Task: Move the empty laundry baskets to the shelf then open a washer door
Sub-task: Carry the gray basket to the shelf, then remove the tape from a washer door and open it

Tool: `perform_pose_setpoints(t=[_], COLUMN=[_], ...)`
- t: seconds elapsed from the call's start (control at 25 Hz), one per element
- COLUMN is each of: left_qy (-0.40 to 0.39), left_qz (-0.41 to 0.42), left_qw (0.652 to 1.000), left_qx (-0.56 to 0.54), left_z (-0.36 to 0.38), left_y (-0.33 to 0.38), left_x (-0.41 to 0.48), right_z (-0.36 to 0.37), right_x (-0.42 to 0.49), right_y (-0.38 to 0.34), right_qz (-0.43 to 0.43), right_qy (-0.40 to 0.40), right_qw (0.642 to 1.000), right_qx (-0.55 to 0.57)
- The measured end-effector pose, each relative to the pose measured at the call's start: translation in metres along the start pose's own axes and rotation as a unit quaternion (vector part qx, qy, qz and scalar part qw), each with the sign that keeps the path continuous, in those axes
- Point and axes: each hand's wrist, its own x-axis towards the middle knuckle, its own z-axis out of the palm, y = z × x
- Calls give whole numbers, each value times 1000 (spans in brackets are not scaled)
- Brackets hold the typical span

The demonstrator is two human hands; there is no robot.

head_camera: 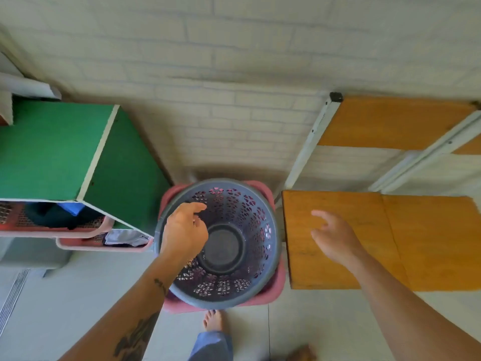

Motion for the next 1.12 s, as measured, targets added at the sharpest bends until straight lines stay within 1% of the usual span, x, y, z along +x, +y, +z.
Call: perform_pose_setpoints(t=[0.12,0.32,0.44,0.52,0.64,0.72,0.8,0.88,1.0,1.12], left_qy=[-45,-83,-111,-133,-188,-224,-237,-248,-282,-299], left_qz=[40,186,260,319,372,427,492,545,606,647], left_qw=[998,979,959,938,909,873,828,786,720,663], left_qx=[-9,-14,-10,-1,20,67,129,155,186,230], left_z=[17,82,141,184,251,292,333,371,434,500], left_y=[67,207,291,343,420,470,519,562,618,674], left_x=[-17,-70,-118,-152,-209,-250,-294,-334,-390,-440], right_z=[-74,-203,-272,-312,-365,-395,-420,-439,-463,-489], right_x=[-33,-106,-160,-194,-250,-283,-315,-341,-371,-390], right_y=[34,132,200,243,310,351,388,420,470,518], right_qz=[-8,1,16,31,75,116,166,215,271,330], right_qy=[54,171,236,277,331,354,376,399,425,442], right_qw=[998,985,970,959,940,928,912,891,864,834], right_qx=[7,34,47,46,42,25,10,7,16,17])
